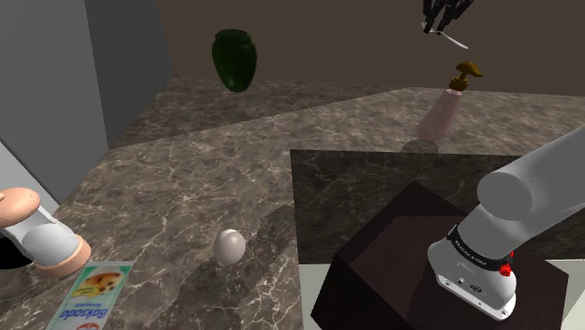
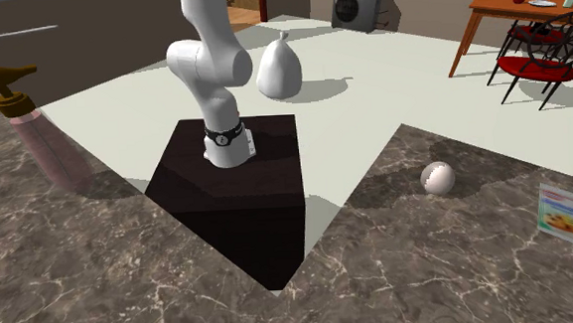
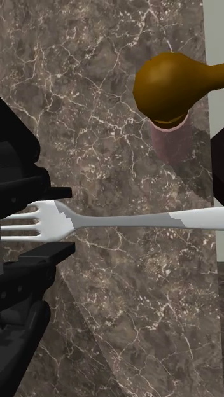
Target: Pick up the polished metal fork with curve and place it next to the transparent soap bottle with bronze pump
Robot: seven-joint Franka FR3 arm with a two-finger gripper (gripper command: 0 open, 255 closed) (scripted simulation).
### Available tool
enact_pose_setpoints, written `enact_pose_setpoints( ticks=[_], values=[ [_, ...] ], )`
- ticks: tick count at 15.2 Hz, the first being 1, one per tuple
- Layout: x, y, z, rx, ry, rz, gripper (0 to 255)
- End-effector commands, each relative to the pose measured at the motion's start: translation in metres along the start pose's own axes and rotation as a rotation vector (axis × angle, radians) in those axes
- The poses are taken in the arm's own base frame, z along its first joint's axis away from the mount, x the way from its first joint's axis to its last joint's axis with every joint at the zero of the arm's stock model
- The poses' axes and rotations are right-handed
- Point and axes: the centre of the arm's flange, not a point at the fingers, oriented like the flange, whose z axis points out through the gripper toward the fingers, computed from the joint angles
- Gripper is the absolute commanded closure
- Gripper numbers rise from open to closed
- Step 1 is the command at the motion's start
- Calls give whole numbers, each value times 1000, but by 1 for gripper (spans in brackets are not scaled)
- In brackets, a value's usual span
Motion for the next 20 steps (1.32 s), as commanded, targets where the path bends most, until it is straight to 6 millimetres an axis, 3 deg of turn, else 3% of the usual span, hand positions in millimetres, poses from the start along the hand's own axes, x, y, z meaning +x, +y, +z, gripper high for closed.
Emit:
enact_pose_setpoints(
  ticks=[1, 20],
  values=[
    [1, 2, 10, 0, 0, -1, 255],
    [-6, 3, 110, 0, 0, -1, 255]
  ],
)
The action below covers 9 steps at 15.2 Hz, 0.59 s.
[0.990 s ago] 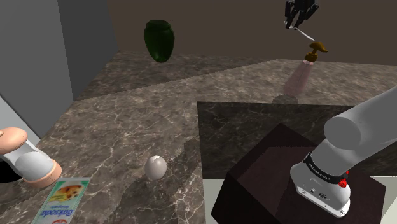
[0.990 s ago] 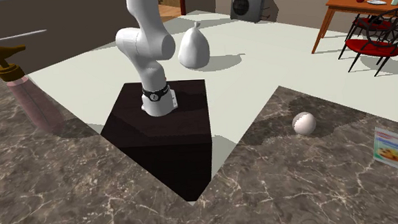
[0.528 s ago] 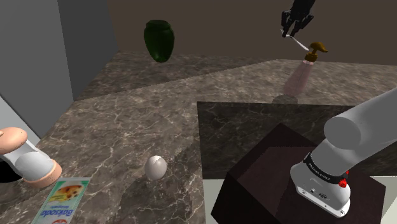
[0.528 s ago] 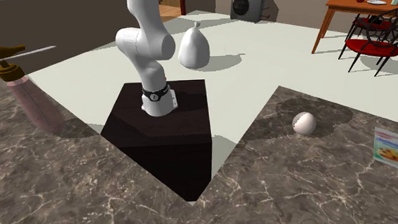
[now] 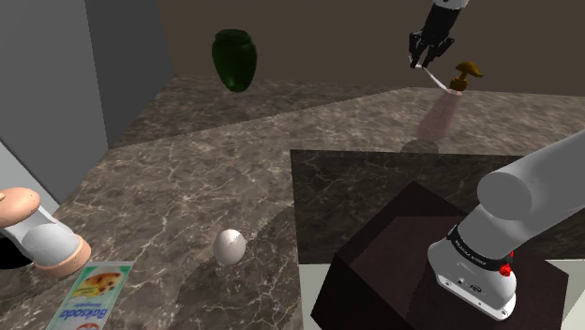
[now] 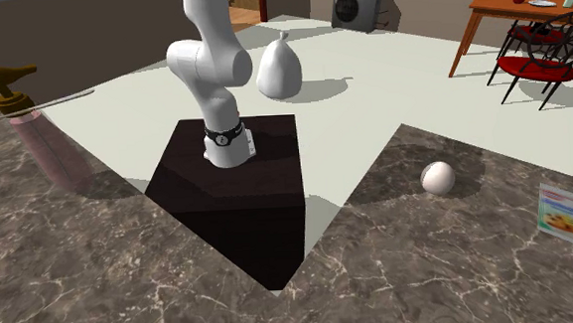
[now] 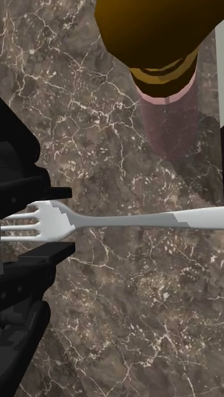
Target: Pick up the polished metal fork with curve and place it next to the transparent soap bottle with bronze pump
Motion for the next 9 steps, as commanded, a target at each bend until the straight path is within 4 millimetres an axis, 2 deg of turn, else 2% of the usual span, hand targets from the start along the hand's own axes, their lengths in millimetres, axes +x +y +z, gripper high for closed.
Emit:
enact_pose_setpoints(
  ticks=[1, 9],
  values=[
    [0, 0, 11, 0, 0, 0, 255],
    [-3, 0, 53, 0, 0, 0, 255]
  ],
)
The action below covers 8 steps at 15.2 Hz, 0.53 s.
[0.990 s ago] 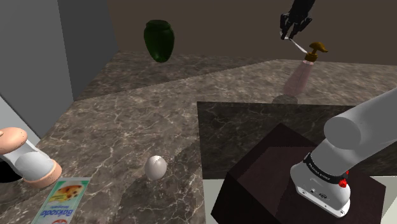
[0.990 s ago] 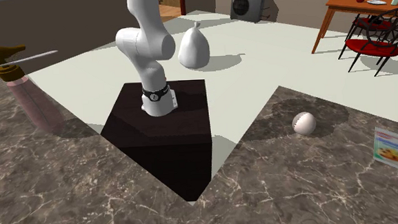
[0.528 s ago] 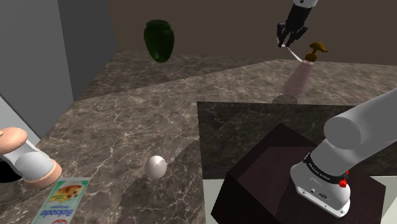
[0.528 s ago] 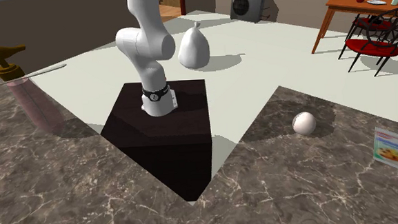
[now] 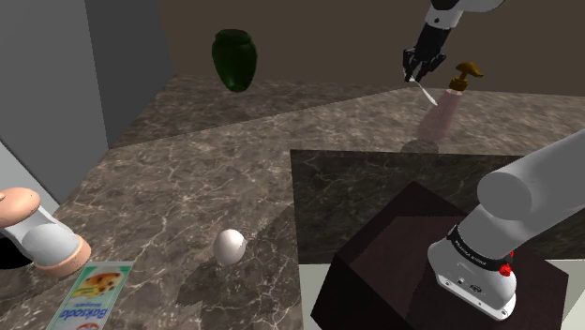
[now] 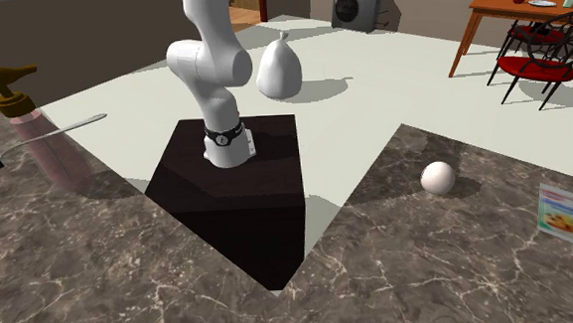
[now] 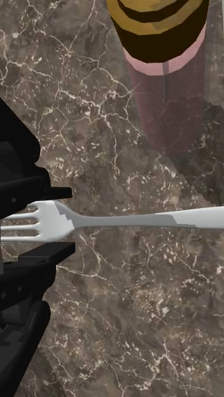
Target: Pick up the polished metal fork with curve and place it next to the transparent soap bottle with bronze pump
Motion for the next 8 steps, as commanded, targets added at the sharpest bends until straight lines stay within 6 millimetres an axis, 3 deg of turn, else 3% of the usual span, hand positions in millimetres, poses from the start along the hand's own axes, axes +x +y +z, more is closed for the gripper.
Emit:
enact_pose_setpoints(
  ticks=[1, 8],
  values=[
    [-2, 0, 10, 0, 1, 0, 255],
    [-4, 1, 47, 0, 1, 0, 255]
  ],
)
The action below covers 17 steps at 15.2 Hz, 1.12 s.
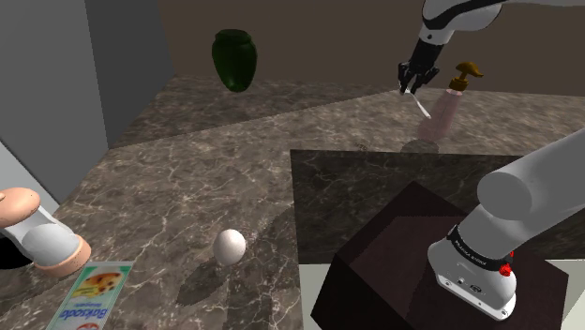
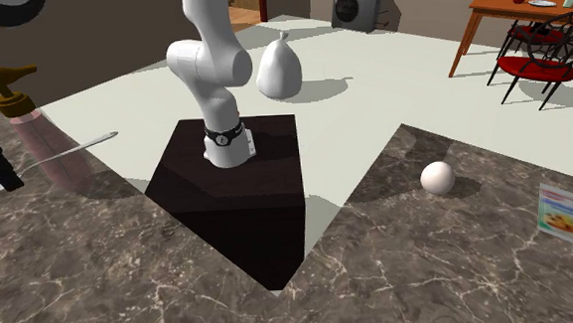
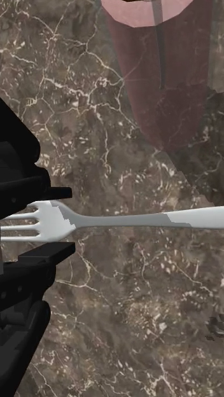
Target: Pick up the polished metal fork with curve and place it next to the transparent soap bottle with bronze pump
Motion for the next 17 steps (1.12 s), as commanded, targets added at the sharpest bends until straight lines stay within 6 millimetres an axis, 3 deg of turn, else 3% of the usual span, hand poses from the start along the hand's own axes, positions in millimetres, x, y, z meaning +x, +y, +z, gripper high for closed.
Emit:
enact_pose_setpoints(
  ticks=[1, 17],
  values=[
    [-1, 1, 11, 0, 1, 0, 255],
    [-6, 2, 95, 0, 1, 0, 255]
  ],
)
